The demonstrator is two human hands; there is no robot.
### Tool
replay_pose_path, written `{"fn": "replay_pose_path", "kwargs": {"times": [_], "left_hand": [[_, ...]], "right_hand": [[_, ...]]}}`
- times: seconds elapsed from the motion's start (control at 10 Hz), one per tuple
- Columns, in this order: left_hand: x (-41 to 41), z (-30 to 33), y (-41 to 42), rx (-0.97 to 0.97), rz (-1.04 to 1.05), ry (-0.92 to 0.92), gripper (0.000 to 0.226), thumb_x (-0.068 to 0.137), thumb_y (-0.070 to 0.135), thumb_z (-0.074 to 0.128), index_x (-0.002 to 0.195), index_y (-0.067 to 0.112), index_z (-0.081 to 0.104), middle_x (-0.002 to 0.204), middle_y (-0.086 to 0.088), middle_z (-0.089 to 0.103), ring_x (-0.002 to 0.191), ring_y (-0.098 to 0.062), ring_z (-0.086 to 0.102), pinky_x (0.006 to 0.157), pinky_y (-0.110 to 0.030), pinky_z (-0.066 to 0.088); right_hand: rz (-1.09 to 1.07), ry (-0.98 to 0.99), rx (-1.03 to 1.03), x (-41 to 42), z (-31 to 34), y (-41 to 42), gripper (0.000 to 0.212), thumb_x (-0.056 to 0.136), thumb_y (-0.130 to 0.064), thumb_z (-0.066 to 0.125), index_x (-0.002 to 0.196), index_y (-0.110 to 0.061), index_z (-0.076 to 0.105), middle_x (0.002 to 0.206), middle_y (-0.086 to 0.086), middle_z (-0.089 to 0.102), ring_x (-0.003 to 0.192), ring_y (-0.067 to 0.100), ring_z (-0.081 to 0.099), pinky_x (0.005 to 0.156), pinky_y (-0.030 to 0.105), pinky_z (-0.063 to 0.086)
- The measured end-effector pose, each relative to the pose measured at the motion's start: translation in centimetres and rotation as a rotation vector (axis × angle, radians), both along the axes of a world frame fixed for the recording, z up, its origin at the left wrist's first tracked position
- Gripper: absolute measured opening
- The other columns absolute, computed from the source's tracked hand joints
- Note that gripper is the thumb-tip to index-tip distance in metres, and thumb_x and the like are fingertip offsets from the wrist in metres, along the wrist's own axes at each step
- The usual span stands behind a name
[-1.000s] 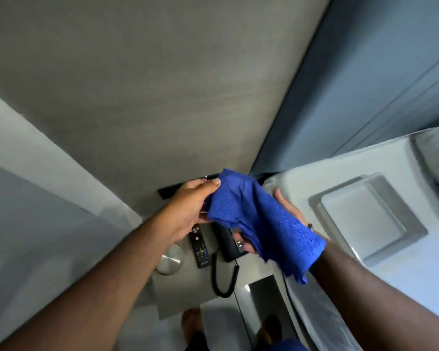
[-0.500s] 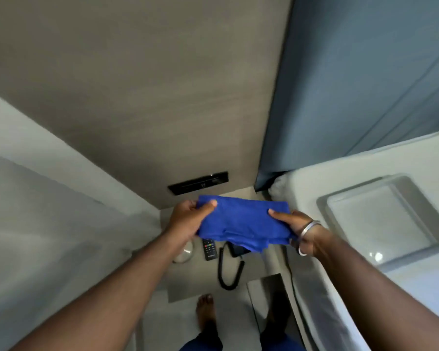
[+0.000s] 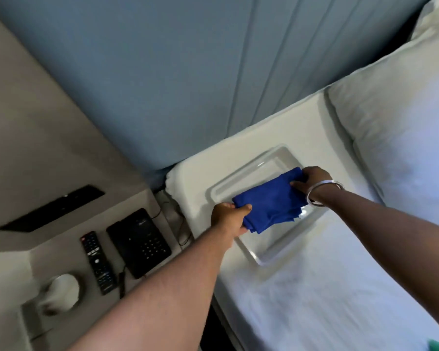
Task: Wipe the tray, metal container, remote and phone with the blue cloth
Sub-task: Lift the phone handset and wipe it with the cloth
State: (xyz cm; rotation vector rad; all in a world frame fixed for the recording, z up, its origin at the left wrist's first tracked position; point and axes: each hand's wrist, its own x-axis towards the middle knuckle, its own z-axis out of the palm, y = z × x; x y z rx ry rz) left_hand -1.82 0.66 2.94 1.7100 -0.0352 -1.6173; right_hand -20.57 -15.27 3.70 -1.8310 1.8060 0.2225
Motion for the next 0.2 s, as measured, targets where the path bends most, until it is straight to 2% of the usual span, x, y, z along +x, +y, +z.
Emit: {"fn": "replay_pose_path", "kwargs": {"times": [0.1, 0.2], "left_hand": [[-2.53, -2.34, -1.70, 0.061, -0.042, -0.014, 0.025, 0.084, 0.004, 0.074, 0.106, -0.006, 0.066, 0.105, -0.022, 0.072, 0.094, -0.033, 0.070, 0.070, -0.039, 0.063], [-2.30, -2.72, -1.84, 0.142, -0.157, -0.216, 0.033, 0.082, 0.010, 0.075, 0.108, -0.006, 0.066, 0.109, -0.021, 0.072, 0.097, -0.033, 0.070, 0.082, -0.037, 0.059]], "right_hand": [[0.088, 0.039, 0.007, -0.77, -3.01, -0.70, 0.035, 0.078, -0.031, 0.071, 0.103, -0.009, 0.059, 0.103, 0.016, 0.066, 0.088, 0.032, 0.059, 0.073, 0.033, 0.045], [0.079, 0.060, -0.020, -0.31, -3.12, -0.30, 0.042, 0.080, -0.029, 0.069, 0.114, -0.009, 0.055, 0.110, 0.016, 0.064, 0.093, 0.034, 0.060, 0.077, 0.035, 0.049]]}}
